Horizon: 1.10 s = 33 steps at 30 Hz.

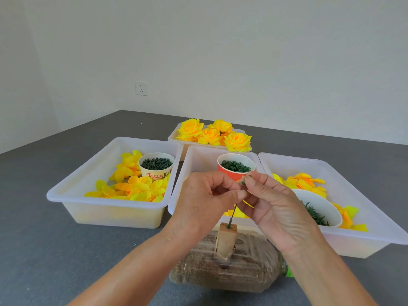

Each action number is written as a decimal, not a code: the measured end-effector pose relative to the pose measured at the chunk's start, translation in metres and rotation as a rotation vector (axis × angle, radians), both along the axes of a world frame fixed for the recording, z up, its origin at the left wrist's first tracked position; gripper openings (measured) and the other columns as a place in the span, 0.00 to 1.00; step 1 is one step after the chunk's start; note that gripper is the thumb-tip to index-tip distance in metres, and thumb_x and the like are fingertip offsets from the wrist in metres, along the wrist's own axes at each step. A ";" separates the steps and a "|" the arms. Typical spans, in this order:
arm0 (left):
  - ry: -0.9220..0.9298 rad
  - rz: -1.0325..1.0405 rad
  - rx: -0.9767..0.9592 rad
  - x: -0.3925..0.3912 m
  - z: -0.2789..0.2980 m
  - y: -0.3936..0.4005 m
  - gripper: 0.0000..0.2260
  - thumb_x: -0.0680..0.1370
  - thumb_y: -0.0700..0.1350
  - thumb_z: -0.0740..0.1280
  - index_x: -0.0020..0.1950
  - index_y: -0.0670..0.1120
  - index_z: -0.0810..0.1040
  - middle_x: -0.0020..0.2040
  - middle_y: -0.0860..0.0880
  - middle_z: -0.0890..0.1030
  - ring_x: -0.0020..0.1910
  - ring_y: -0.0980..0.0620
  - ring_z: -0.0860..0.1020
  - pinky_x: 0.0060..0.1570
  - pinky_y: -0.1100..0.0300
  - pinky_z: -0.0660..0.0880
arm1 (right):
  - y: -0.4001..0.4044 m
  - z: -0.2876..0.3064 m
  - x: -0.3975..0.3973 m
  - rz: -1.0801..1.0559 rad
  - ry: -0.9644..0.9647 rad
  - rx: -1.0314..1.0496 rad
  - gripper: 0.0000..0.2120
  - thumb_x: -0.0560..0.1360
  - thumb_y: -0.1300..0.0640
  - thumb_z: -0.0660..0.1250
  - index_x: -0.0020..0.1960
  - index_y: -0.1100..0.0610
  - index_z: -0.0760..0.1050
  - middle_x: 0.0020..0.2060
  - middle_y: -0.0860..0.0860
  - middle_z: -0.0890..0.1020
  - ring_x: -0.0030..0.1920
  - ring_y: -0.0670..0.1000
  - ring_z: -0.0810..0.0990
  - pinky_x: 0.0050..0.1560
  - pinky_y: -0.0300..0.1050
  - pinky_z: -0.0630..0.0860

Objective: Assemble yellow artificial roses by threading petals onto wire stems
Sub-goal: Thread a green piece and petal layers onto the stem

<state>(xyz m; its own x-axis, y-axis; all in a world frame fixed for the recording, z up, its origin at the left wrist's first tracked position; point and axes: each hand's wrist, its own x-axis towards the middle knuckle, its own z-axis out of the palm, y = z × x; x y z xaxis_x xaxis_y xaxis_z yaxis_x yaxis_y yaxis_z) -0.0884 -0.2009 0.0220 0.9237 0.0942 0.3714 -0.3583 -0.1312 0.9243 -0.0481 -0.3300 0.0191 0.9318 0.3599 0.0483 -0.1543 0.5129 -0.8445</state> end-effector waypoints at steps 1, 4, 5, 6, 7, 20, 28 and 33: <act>0.000 0.001 0.001 0.000 0.000 0.000 0.05 0.70 0.35 0.72 0.36 0.42 0.81 0.29 0.49 0.79 0.28 0.58 0.74 0.32 0.66 0.74 | 0.000 -0.001 0.000 0.004 0.007 0.004 0.06 0.61 0.63 0.68 0.32 0.55 0.82 0.32 0.52 0.83 0.32 0.48 0.82 0.33 0.40 0.79; 0.004 0.005 0.007 -0.001 0.001 0.000 0.05 0.70 0.35 0.72 0.36 0.42 0.81 0.30 0.47 0.80 0.29 0.57 0.74 0.32 0.65 0.74 | 0.001 -0.001 0.000 0.009 0.019 0.005 0.06 0.61 0.63 0.69 0.32 0.55 0.82 0.32 0.52 0.83 0.32 0.48 0.82 0.33 0.41 0.79; 0.005 0.007 0.008 -0.001 0.001 0.000 0.04 0.70 0.35 0.72 0.36 0.42 0.81 0.30 0.47 0.80 0.29 0.57 0.74 0.32 0.65 0.74 | 0.001 -0.001 0.000 0.011 0.018 0.001 0.06 0.61 0.63 0.69 0.32 0.55 0.82 0.32 0.52 0.83 0.32 0.48 0.82 0.33 0.41 0.79; 0.006 0.009 0.009 -0.001 0.001 0.000 0.04 0.70 0.35 0.72 0.36 0.41 0.81 0.30 0.47 0.80 0.29 0.57 0.74 0.32 0.65 0.74 | 0.001 -0.001 0.000 0.013 0.015 -0.003 0.06 0.61 0.63 0.69 0.32 0.55 0.82 0.32 0.52 0.83 0.32 0.48 0.82 0.33 0.41 0.79; 0.007 0.011 0.010 -0.001 0.001 0.000 0.04 0.70 0.36 0.72 0.36 0.41 0.81 0.30 0.47 0.80 0.29 0.56 0.75 0.32 0.65 0.74 | 0.001 -0.001 0.000 0.013 0.008 -0.006 0.06 0.61 0.63 0.69 0.32 0.55 0.82 0.32 0.52 0.83 0.32 0.48 0.82 0.33 0.41 0.79; 0.011 0.012 -0.002 0.000 0.000 0.000 0.07 0.71 0.35 0.72 0.35 0.44 0.81 0.26 0.52 0.78 0.27 0.57 0.74 0.30 0.66 0.73 | -0.003 -0.002 -0.001 -0.073 -0.249 -0.040 0.06 0.60 0.63 0.70 0.35 0.56 0.83 0.33 0.55 0.83 0.34 0.50 0.82 0.36 0.42 0.80; 0.009 -0.004 -0.048 0.000 0.001 -0.002 0.05 0.71 0.32 0.71 0.36 0.40 0.80 0.26 0.53 0.78 0.26 0.60 0.75 0.29 0.69 0.72 | 0.004 -0.004 0.002 0.037 0.028 0.033 0.03 0.62 0.61 0.69 0.35 0.57 0.80 0.33 0.54 0.82 0.33 0.51 0.81 0.35 0.46 0.80; 0.006 0.006 -0.047 -0.001 0.000 -0.002 0.05 0.70 0.33 0.72 0.35 0.41 0.81 0.25 0.54 0.78 0.25 0.61 0.74 0.28 0.70 0.70 | 0.007 -0.005 0.001 0.061 0.082 0.040 0.15 0.61 0.60 0.70 0.47 0.61 0.76 0.43 0.60 0.79 0.38 0.55 0.81 0.34 0.47 0.80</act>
<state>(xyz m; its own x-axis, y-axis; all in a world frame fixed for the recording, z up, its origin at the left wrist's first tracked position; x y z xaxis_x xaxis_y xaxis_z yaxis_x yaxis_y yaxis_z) -0.0890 -0.2025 0.0218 0.9252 0.1167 0.3610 -0.3523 -0.0892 0.9316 -0.0467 -0.3231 0.0146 0.9095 0.4155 -0.0113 -0.2537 0.5336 -0.8068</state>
